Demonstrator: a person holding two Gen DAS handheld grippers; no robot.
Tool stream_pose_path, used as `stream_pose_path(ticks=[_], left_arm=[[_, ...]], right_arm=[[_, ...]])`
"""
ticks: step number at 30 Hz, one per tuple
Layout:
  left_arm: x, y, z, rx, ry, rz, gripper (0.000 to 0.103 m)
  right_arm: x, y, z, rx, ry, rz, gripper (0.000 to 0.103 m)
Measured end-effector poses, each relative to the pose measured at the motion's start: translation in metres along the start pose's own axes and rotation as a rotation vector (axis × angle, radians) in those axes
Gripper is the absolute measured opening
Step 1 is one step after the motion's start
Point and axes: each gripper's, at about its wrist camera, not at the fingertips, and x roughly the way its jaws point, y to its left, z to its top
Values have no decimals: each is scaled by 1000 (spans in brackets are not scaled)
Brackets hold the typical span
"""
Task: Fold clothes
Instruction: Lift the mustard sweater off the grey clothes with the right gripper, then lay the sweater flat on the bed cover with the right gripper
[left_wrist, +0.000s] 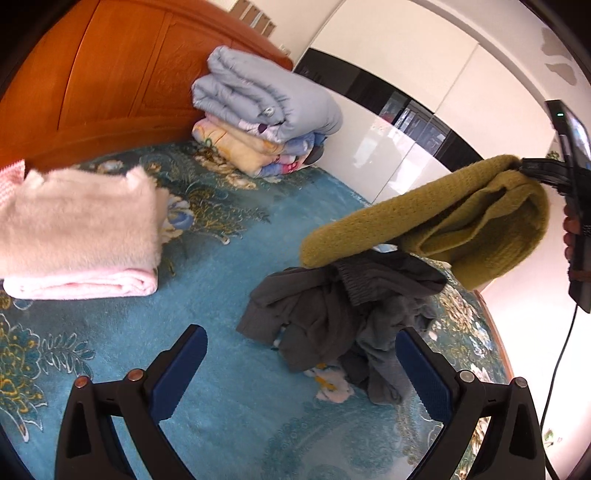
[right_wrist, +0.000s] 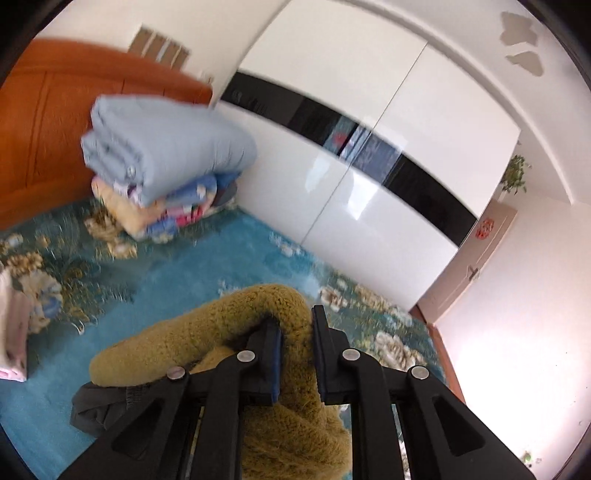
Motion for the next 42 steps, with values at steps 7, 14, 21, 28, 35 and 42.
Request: stream_pose_path(ticks=[7, 14, 21, 28, 35, 42], left_arm=[[-37, -33, -4, 7, -11, -15, 103], [-59, -53, -16, 35, -13, -13, 103], [-66, -42, -28, 14, 26, 8, 103], [-56, -26, -46, -31, 80, 24, 103], [-33, -25, -72, -5, 164, 28, 103], [11, -29, -92, -19, 299, -53, 103]], right_arm=[[-122, -71, -14, 5, -181, 85, 15], [-185, -95, -63, 47, -217, 206, 15], [-203, -112, -117, 104, -217, 264, 15], [-96, -105, -265, 206, 264, 268, 15], [-26, -101, -418, 338, 691, 155, 15], [-21, -119, -470, 410, 894, 51, 20]])
